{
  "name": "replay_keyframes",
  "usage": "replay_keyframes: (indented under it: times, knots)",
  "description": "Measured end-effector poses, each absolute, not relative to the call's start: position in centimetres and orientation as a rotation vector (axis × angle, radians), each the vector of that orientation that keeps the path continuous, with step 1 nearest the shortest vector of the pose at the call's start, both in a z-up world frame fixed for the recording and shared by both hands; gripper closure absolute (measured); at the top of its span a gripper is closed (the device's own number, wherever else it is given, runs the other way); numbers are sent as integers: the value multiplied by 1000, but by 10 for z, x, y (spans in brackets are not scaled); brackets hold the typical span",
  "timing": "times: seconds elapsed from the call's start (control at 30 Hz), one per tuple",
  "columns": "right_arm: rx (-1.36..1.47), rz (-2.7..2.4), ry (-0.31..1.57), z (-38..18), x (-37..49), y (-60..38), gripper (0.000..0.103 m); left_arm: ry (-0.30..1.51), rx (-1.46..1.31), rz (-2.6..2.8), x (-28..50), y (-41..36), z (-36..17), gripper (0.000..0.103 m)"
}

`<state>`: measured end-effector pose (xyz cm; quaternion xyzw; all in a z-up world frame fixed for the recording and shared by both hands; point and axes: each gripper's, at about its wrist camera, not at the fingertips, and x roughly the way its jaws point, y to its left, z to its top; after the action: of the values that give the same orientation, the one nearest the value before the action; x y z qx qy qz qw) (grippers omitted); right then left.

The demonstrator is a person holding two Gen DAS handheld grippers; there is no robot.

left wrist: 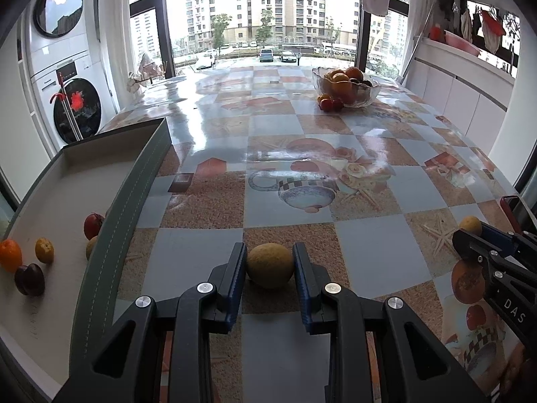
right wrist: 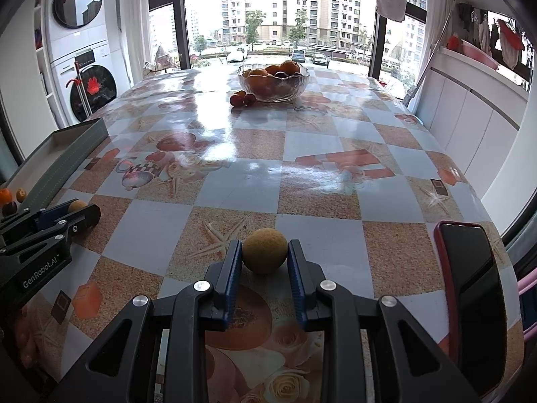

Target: Organize fruits

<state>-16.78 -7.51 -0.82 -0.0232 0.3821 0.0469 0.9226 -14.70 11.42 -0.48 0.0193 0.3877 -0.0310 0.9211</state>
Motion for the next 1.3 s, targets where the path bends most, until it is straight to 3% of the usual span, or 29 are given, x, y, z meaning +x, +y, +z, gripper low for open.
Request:
replay_keyframes:
  times: [1.3]
  knots:
    - [-62, 105, 782, -9, -166, -74, 73, 797, 31, -80, -146, 115, -5, 74]
